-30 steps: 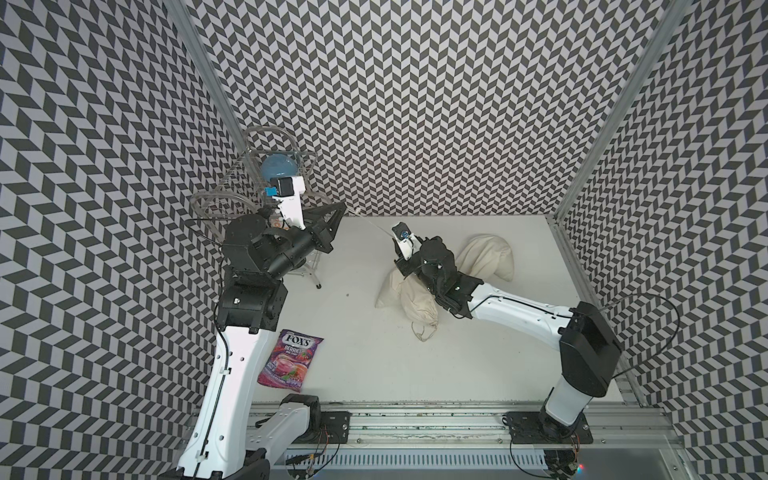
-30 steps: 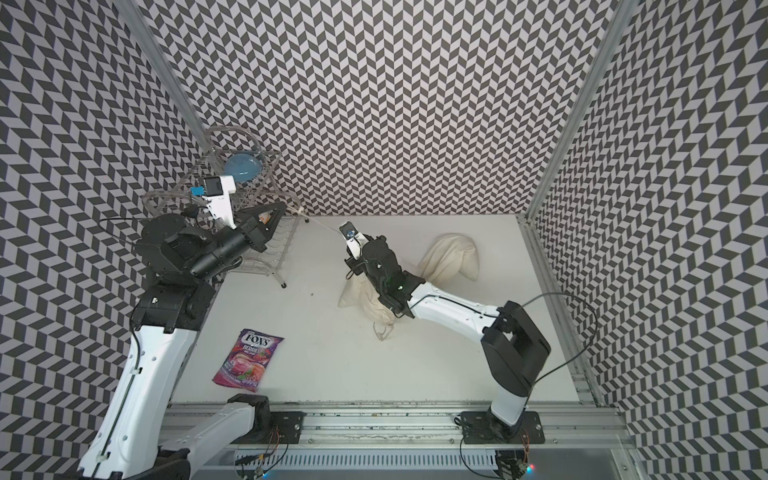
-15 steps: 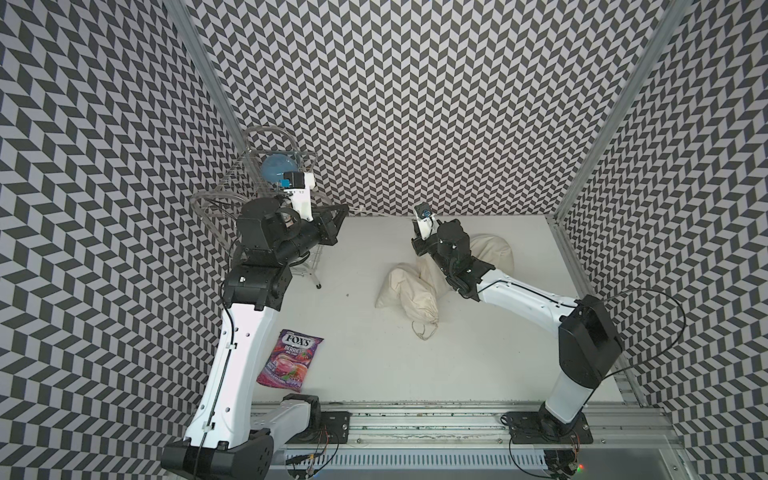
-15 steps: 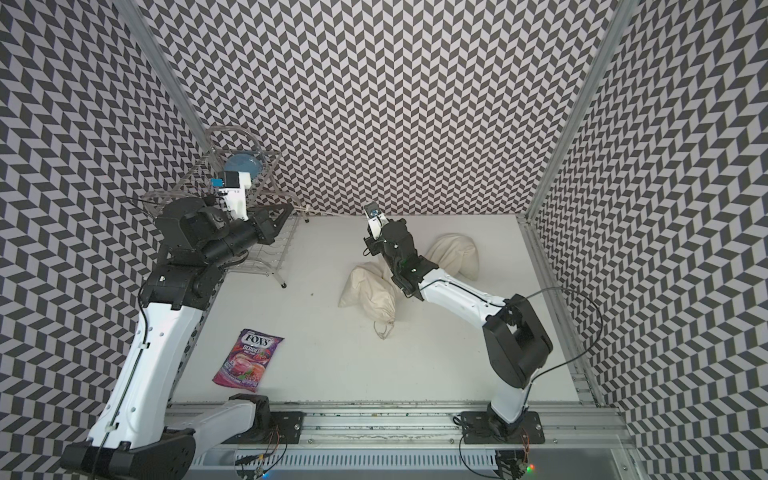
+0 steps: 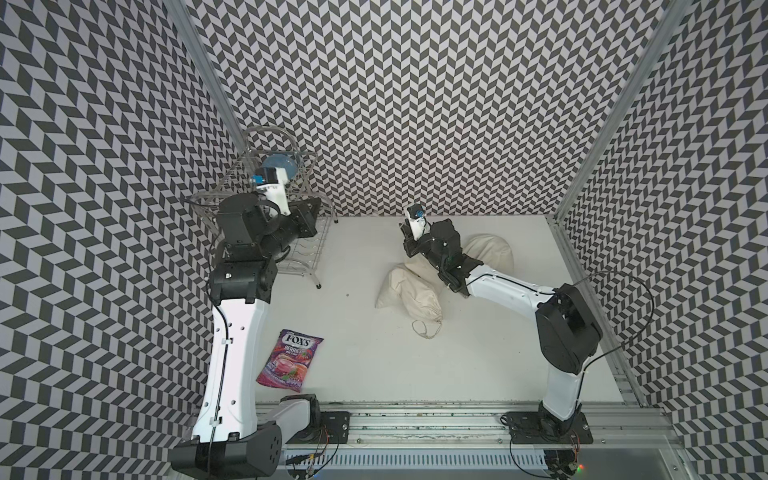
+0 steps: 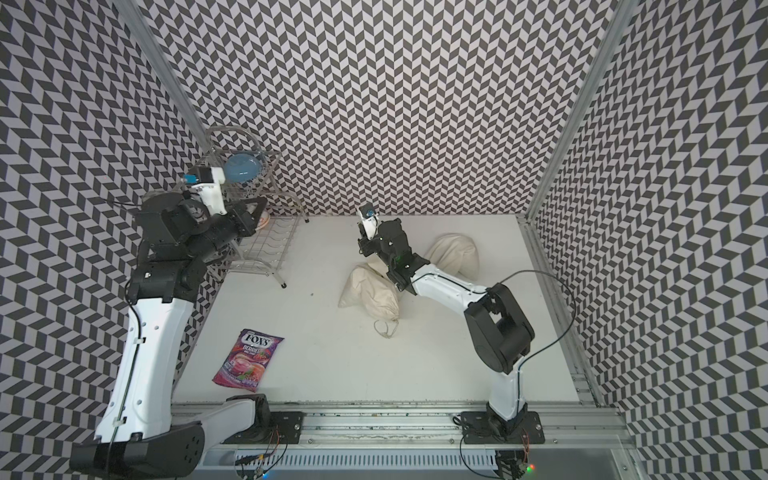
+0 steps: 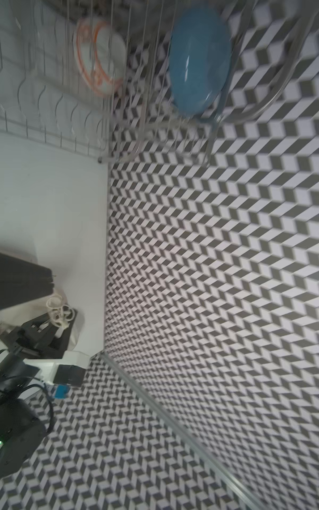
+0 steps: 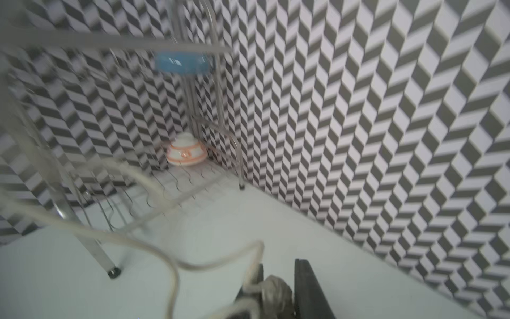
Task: Close the soil bag
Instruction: Frap the soil bag at the center of the board.
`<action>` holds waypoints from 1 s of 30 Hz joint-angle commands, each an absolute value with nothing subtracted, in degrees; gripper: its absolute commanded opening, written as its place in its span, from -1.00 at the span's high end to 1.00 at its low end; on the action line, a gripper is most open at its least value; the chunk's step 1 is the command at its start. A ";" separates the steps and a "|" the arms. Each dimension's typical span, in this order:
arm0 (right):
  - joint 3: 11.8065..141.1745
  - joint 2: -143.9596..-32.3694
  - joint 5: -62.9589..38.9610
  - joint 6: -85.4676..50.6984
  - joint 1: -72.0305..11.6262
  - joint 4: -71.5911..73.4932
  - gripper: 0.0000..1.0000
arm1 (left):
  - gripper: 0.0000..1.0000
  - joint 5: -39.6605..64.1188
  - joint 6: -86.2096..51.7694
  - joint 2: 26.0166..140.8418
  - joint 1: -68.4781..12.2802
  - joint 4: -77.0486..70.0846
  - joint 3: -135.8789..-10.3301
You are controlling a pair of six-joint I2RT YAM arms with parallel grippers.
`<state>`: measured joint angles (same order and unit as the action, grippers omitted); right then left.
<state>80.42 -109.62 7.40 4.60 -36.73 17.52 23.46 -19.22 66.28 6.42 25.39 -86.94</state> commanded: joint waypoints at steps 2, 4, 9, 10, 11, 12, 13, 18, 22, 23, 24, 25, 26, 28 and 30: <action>79.69 -115.56 13.50 0.94 -31.13 5.80 0.55 | 1.00 17.70 -19.40 63.11 9.64 14.47 -89.17; 79.75 -117.10 12.62 0.50 -31.04 5.30 0.54 | 1.00 18.31 -20.15 63.44 10.46 14.01 -87.65; 78.26 -117.25 3.26 0.34 -31.81 7.14 0.54 | 1.00 19.34 -19.24 63.36 10.50 12.95 -81.77; 78.18 -116.73 1.57 0.58 -32.43 7.78 0.54 | 1.00 19.39 -18.42 63.48 9.30 13.23 -80.67; 78.26 -116.10 0.22 0.83 -32.97 8.56 0.55 | 1.00 18.65 -17.40 63.65 7.17 13.71 -79.56; 78.38 -115.40 -1.19 0.80 -33.71 9.41 0.55 | 1.00 16.98 -15.90 63.71 4.71 14.39 -78.52; 78.51 -114.20 -2.68 0.53 -34.29 10.08 0.55 | 1.00 14.53 -14.68 63.74 1.71 15.08 -77.37; 78.71 -109.22 -13.39 -3.02 -37.18 16.60 0.51 | 0.92 13.01 -17.10 63.22 -6.03 12.88 -67.57; 81.56 -109.60 -16.31 -3.04 -41.01 16.72 0.40 | 0.61 12.27 -19.56 62.05 -9.28 10.68 -62.48; 82.35 -109.64 -16.53 -2.65 -41.71 15.79 0.38 | 0.55 11.49 -19.92 61.64 -10.36 10.39 -61.50; 82.70 -109.23 -16.91 -2.61 -41.97 14.93 0.35 | 0.48 10.59 -20.28 61.23 -11.42 9.92 -60.34; 82.67 -108.36 -17.11 -2.89 -41.89 14.27 0.31 | 0.42 9.72 -20.64 60.79 -12.96 9.44 -59.20; 82.07 -107.29 -16.59 -2.90 -41.73 13.80 0.24 | 0.36 8.82 -21.15 60.43 -14.29 8.53 -57.79; 80.46 -103.49 -14.78 -2.45 -41.23 12.59 0.01 | 0.27 7.53 -22.03 60.16 -16.84 6.76 -55.57; 78.63 -98.96 -12.95 -1.06 -40.56 10.32 -0.20 | 0.18 6.58 -22.97 60.72 -18.77 5.04 -54.50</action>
<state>79.94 -106.26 -14.41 -1.91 -42.15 10.66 9.56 -21.23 61.41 -16.78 10.24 -55.64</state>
